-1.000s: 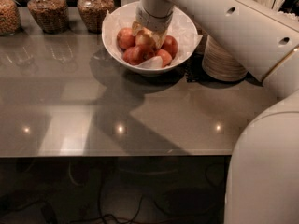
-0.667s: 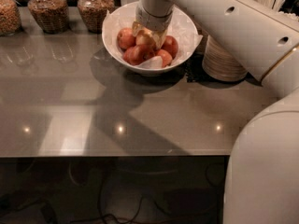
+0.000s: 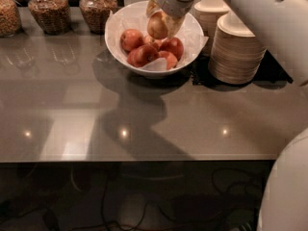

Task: Pick apple from white bowl

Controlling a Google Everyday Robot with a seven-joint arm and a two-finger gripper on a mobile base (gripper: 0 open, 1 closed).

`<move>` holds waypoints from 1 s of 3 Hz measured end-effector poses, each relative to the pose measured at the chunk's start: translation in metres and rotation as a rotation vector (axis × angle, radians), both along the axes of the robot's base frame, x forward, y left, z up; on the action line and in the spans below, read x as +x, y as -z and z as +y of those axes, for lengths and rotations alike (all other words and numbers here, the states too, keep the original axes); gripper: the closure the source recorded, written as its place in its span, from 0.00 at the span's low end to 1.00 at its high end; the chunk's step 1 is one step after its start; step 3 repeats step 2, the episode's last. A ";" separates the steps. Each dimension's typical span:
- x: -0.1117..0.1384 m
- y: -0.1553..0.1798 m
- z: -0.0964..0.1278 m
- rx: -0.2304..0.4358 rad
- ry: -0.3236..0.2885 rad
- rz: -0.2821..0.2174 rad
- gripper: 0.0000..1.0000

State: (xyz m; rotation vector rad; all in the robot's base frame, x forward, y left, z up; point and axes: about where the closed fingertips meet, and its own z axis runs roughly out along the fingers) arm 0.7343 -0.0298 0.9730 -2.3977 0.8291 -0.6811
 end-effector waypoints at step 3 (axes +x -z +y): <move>-0.013 -0.035 -0.038 0.333 0.108 0.019 1.00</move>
Offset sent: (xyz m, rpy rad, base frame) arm -0.0333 -0.0729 0.0558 0.6078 0.0650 -0.1759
